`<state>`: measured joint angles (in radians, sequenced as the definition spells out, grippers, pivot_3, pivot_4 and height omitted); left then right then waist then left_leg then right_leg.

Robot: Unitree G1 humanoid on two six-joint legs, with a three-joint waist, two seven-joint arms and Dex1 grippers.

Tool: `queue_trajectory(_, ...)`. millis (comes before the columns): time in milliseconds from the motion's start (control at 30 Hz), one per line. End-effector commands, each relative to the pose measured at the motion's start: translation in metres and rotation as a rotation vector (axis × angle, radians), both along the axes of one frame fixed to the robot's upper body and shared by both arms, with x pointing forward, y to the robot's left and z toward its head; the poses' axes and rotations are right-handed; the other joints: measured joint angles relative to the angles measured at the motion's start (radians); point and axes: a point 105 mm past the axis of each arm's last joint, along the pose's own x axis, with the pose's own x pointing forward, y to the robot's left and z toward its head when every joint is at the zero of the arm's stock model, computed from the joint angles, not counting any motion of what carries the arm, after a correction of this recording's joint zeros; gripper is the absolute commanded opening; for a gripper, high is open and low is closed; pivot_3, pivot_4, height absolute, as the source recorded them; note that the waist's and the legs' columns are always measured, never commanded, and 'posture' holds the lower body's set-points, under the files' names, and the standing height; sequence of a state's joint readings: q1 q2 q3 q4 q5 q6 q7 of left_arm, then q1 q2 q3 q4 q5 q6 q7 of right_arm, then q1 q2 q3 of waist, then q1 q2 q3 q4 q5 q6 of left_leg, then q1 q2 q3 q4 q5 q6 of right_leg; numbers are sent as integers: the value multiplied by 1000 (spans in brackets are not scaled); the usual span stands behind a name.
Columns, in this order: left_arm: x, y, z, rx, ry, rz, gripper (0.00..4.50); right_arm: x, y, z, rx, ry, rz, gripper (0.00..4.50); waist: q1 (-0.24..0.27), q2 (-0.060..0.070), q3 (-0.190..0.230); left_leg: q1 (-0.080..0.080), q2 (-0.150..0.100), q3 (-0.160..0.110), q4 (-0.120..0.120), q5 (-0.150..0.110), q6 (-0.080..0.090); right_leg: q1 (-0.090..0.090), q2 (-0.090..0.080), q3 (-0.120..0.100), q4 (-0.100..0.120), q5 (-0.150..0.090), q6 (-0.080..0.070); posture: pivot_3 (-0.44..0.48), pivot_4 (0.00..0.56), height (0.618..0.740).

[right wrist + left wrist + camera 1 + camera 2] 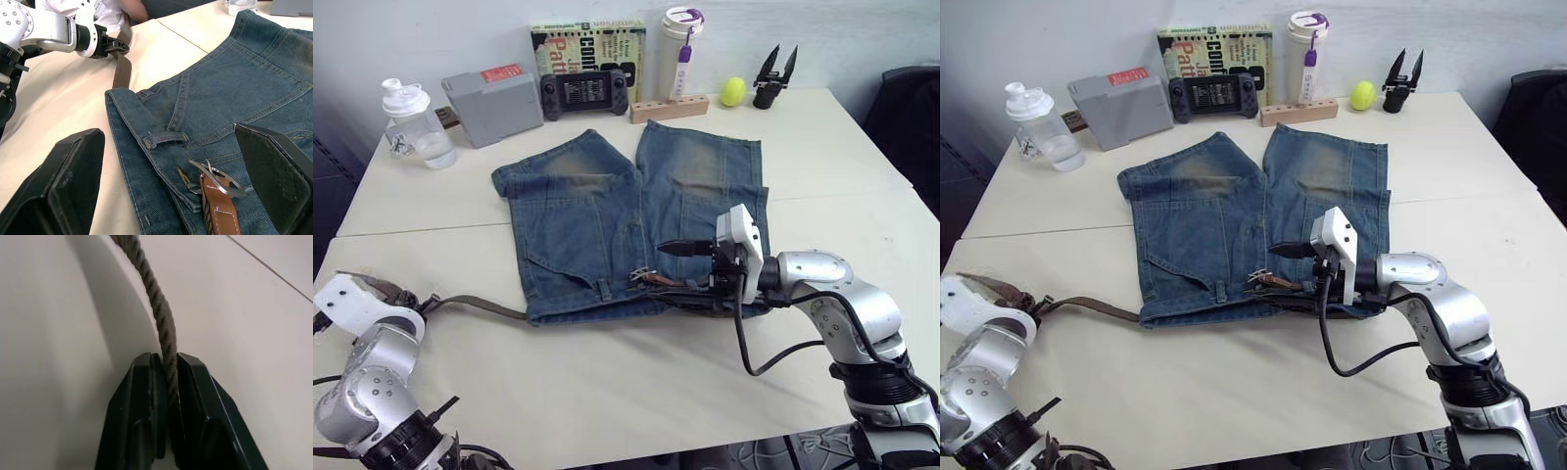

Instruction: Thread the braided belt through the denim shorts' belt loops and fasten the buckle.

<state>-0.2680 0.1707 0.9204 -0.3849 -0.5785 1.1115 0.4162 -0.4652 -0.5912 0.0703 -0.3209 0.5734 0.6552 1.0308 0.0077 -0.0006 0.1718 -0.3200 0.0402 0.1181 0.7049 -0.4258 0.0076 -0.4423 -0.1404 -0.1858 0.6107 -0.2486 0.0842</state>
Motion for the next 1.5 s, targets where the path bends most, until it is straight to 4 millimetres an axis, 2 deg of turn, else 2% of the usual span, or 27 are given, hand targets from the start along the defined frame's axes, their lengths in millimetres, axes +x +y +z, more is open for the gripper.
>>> queue_trajectory(33, 27, -24, 73, 558, -136, -250, 759, 1, 4, 9, 22, -54, -8, 4500, 2, 0, 0, 0, 0, 0, 0, 0, 0, 0, 0, 0, 0, 0, 0, 0, 150, 720)
queue_trajectory(100, 38, -54, 93, 764, -196, -427, 759, 2, 4, 11, 25, -68, -22, 4500, 3, -1, 1, 0, 0, 0, 0, 0, 0, 0, 0, 0, 0, 0, 0, 0, 150, 720)
queue_trajectory(167, 44, -97, 103, 1046, -242, -666, 759, 4, 6, 12, 25, -92, -43, 4500, 5, -3, 1, -1, 1, 2, 0, 0, -1, -1, 2, -1, 0, 0, -1, 0, 150, 720)
queue_trajectory(233, 44, -133, 101, 1268, -279, -879, 759, 5, 8, 12, 5, -128, -56, 4500, 7, -3, 2, -1, 2, 3, 0, 0, -1, -1, 2, -1, -1, 0, -1, 0, 150, 720)
queue_trajectory(267, 42, -143, 99, 1319, -296, -949, 759, 5, 9, 12, -8, -147, -61, 4500, 8, -3, 2, -1, 2, 4, 0, -1, -2, -1, 2, -1, -2, 0, -1, 0, 150, 720)
queue_trajectory(300, 39, -156, 95, 1394, -313, -1041, 759, 12, 11, 15, -37, -249, -100, 4500, 7, -3, 2, -1, 2, 4, 0, -1, -2, -1, 2, -1, -2, 0, -1, 0, 150, 720)
queue_trajectory(400, 34, -172, 88, 1506, -349, -1192, 759, 24, 23, 23, -140, -567, -156, 4500, -11, 0, 3, -2, 5, 6, -1, -1, -3, -2, 5, -1, -4, 0, -2, 0, 150, 720)
queue_trajectory(500, 33, -179, 89, 1537, -409, -1241, 759, 22, 36, 18, -222, -798, -105, 4500, -20, 2, 4, 0, 8, 12, -6, 0, -6, -4, 9, 0, -3, -1, -5, 0, 150, 720)
queue_trajectory(600, 32, -185, 93, 1586, -452, -1258, 759, 15, 48, 4, -248, -868, -43, 4500, -20, 2, 4, -1, 9, 12, -6, 0, -6, -4, 9, -1, -4, -2, -5, 0, 150, 720)
queue_trajectory(667, 30, -188, 95, 1604, -482, -1256, 759, 18, 51, 1, -262, -887, -50, 4500, -18, 2, 4, -1, 8, 12, -5, 0, -6, -4, 9, -1, -4, -1, -5, 0, 150, 720)
queue_trajectory(800, 31, -183, 97, 1568, -483, -1218, 759, 35, 53, -1, -300, -913, -116, 4500, -15, 2, 4, -1, 8, 12, -3, 0, -5, -4, 8, 0, -2, -1, -5, 0, 150, 720)
queue_trajectory(867, 37, -169, 92, 1480, -422, -1164, 759, 39, 55, -1, -291, -906, -130, 4500, -15, 2, 4, -1, 8, 12, -2, 0, -5, -4, 8, 0, -1, -1, -5, 0, 150, 720)
queue_trajectory(900, 42, -160, 88, 1371, -390, -1130, 759, 39, 56, -1, -283, -901, -131, 4500, -15, 2, 4, -1, 9, 12, -2, 0, -5, -4, 8, 0, -1, -1, -5, 0, 150, 720)
queue_trajectory(967, 48, -147, 96, 1041, -463, -1031, 759, 40, 56, 0, -262, -878, -139, 4500, -14, 2, 4, -1, 9, 12, -3, 0, -5, -4, 8, 0, -1, -1, -5, 0, 150, 720)
queue_trajectory(1067, 51, -144, 96, 774, -497, -1117, 1558, 38, 51, 3, -224, -823, -149, 4500, -12, 1, 4, -2, 9, 9, -1, 0, -5, -4, 7, -1, 0, -1, -5, 0, 150, 720)
queue_trajectory(1167, 54, -147, 97, 677, -499, -1263, 2914, 35, 43, 7, -178, -750, -148, 4500, -8, 1, 4, -3, 8, 5, 2, 0, -5, -3, 7, -3, 0, -1, -5, 0, 150, 720)
queue_trajectory(1267, 71, -145, 97, 624, -480, -1336, 4157, 32, 38, 10, -151, -701, -135, 4500, -8, 1, 4, -3, 8, 3, 3, 0, -4, -2, 7, -3, 0, -1, -5, 0, 150, 720)
queue_trajectory(1300, 78, -145, 96, 631, -471, -1360, 4432, 32, 37, 11, -141, -684, -134, 4500, -9, 1, 4, -3, 8, 3, 3, 0, -4, -2, 7, -3, 0, -1, -5, 0, 150, 720)
queue_trajectory(1500, 123, -158, 86, 615, -418, -1509, 4432, 22, 33, 19, -57, -544, -103, 4500, -11, 1, 4, -4, 8, 6, 3, 0, -5, -2, 9, -4, 0, -1, -5, 0, 150, 720)
